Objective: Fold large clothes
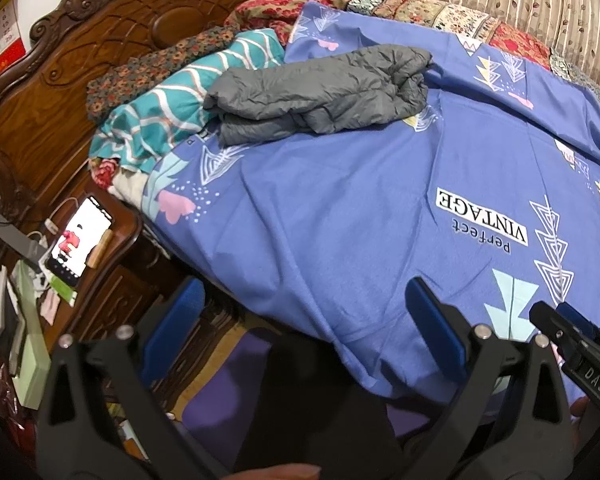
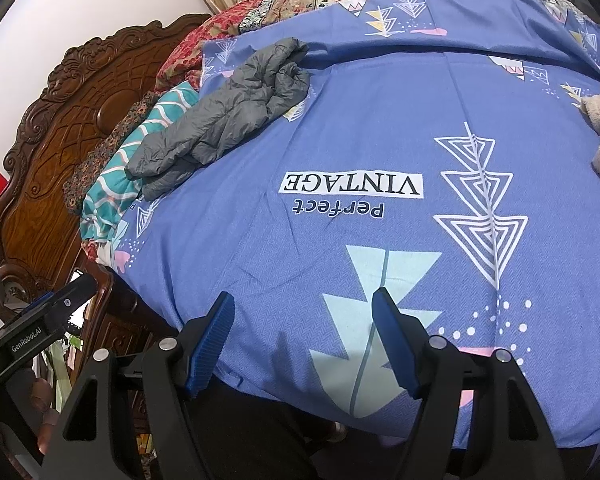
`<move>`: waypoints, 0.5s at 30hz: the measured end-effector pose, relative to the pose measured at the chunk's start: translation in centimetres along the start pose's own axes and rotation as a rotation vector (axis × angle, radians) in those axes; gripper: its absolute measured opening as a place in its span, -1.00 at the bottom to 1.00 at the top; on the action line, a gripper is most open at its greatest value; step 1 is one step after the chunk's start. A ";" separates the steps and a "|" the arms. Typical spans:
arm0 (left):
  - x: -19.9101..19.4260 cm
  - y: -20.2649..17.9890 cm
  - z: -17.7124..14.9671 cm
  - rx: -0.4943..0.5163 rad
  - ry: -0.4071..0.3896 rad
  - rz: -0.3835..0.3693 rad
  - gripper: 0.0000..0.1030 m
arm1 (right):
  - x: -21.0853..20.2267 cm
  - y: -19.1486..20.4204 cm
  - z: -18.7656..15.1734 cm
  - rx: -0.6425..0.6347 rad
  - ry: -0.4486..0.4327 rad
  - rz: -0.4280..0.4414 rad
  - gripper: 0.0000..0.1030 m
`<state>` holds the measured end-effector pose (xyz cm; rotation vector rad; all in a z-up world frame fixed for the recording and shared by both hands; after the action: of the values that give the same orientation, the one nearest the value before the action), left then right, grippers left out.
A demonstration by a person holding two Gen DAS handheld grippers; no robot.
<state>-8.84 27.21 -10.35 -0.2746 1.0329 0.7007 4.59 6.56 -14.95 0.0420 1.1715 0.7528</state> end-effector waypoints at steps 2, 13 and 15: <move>0.0 0.0 0.0 0.000 0.000 0.001 0.89 | 0.0 0.0 0.0 0.001 0.001 0.000 0.73; -0.2 -1.8 1.2 0.061 -0.031 -0.011 0.88 | -0.2 -0.9 -0.1 0.031 -0.022 -0.012 0.73; -0.4 -2.6 1.7 0.079 -0.040 -0.020 0.88 | -0.3 -1.3 -0.1 0.038 -0.026 -0.018 0.73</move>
<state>-6.14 25.95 -9.46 -0.2014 1.0155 0.6438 5.06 5.36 -15.25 0.0723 1.1603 0.7123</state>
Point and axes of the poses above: each gripper's, at about its wrist camera, not at the fingertips, and x roughly the way its jaws point, y to its left, z to its top, the point moved 10 cm from there along x, roughly the way its jaws point, and after that the axes turned 8 degrees about y, right-handed, at the moved point
